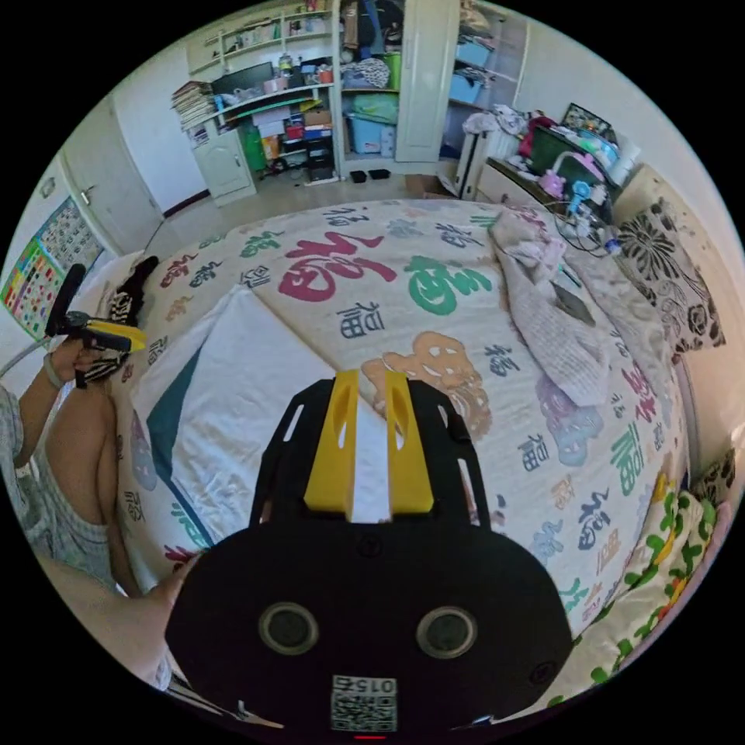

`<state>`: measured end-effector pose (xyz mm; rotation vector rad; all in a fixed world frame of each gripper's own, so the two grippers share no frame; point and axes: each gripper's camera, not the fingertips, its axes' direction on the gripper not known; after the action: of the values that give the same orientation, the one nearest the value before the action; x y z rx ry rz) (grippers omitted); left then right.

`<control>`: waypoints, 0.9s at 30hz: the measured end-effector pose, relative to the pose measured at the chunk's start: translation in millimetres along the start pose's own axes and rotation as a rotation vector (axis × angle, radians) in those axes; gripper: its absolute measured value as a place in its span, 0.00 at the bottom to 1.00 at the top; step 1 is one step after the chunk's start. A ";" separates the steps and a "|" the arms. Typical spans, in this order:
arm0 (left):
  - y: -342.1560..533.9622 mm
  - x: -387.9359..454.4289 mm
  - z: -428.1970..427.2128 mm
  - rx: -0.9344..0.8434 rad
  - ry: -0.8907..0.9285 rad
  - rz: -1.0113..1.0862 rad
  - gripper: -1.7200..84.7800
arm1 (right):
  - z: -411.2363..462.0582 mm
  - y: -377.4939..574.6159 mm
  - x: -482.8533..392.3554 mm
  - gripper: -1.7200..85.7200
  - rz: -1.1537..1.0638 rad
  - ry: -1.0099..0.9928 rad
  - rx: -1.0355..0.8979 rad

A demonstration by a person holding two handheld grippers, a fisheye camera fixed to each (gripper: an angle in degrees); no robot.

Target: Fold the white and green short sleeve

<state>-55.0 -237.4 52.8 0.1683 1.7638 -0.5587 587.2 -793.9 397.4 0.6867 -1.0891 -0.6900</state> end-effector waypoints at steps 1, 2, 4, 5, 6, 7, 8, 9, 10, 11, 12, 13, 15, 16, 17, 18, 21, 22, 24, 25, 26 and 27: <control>12.0 -1.2 2.7 -0.046 0.033 -0.017 0.15 | 13.3 -26.9 -19.1 0.10 -0.064 -0.072 -0.010; 21.8 -0.4 6.0 -0.078 0.018 -0.029 0.15 | 27.4 -54.2 -39.5 0.10 -0.131 -0.142 -0.032; 31.8 -0.3 12.0 -0.120 -0.044 -0.040 0.16 | 45.6 -92.8 -71.2 0.10 -0.240 -0.209 -0.056; 36.5 -3.6 17.2 -0.147 -0.048 -0.068 0.17 | 54.8 -116.6 -91.0 0.11 -0.307 -0.215 -0.060; 38.6 -5.2 19.1 -0.151 -0.034 -0.078 0.17 | 58.3 -127.0 -99.3 0.11 -0.328 -0.214 -0.052; 40.7 -5.9 18.5 -0.140 -0.042 -0.078 0.16 | 65.8 -146.2 -114.3 0.11 -0.368 -0.226 -0.041; 39.6 -5.4 16.7 -0.143 -0.058 -0.071 0.16 | 77.1 -164.3 -127.5 0.11 -0.404 -0.242 -0.078; 38.5 -5.3 16.7 -0.151 -0.053 -0.067 0.16 | 84.0 -172.8 -133.4 0.11 -0.418 -0.249 -0.109; 37.3 -6.2 16.9 -0.157 -0.037 -0.075 0.16 | 98.6 -187.7 -143.6 0.11 -0.444 -0.243 -0.174; 37.6 -7.0 17.3 -0.159 -0.026 -0.080 0.16 | 112.4 -199.2 -152.1 0.11 -0.470 -0.207 -0.227; 37.9 -7.2 17.4 -0.158 -0.028 -0.081 0.16 | 119.1 -204.1 -156.0 0.11 -0.485 -0.181 -0.255; 39.0 -7.7 17.1 -0.156 -0.036 -0.084 0.15 | 130.7 -211.9 -161.9 0.10 -0.512 -0.130 -0.311; 41.6 -10.3 16.8 -0.163 -0.001 -0.103 0.14 | 142.5 -219.8 -168.1 0.09 -0.556 -0.113 -0.396; 45.3 -12.9 17.1 -0.161 0.029 -0.124 0.13 | 144.1 -224.5 -170.2 0.07 -0.580 -0.117 -0.422; 48.9 -14.9 16.7 -0.150 0.024 -0.140 0.10 | 144.4 -229.2 -171.2 0.06 -0.606 -0.112 -0.444; 49.9 -15.9 17.7 -0.158 0.025 -0.146 0.09 | 144.9 -231.4 -171.2 0.06 -0.614 -0.111 -0.455; 52.0 -24.3 26.2 -0.191 0.133 -0.164 0.03 | 145.0 -239.4 -170.0 0.02 -0.646 -0.105 -0.490; 52.7 -29.0 24.1 -0.176 0.162 -0.182 0.02 | 142.4 -242.2 -168.1 0.02 -0.646 -0.103 -0.486; 56.1 -32.6 14.1 -0.128 0.195 -0.188 0.02 | 136.6 -247.8 -163.3 0.01 -0.621 -0.115 -0.469; 59.3 -33.4 5.7 -0.102 0.206 -0.182 0.02 | 132.2 -251.7 -159.4 0.01 -0.605 -0.134 -0.457; 62.8 -34.4 -4.0 -0.071 0.188 -0.178 0.01 | 127.5 -255.6 -155.2 0.01 -0.585 -0.139 -0.431; 64.5 -35.5 -9.6 -0.052 0.161 -0.178 0.01 | 124.6 -257.8 -153.0 0.01 -0.574 -0.148 -0.413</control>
<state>-28.0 -170.4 69.9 0.0196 1.9604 -0.6412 382.7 -849.4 151.4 0.5934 -0.8399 -1.4328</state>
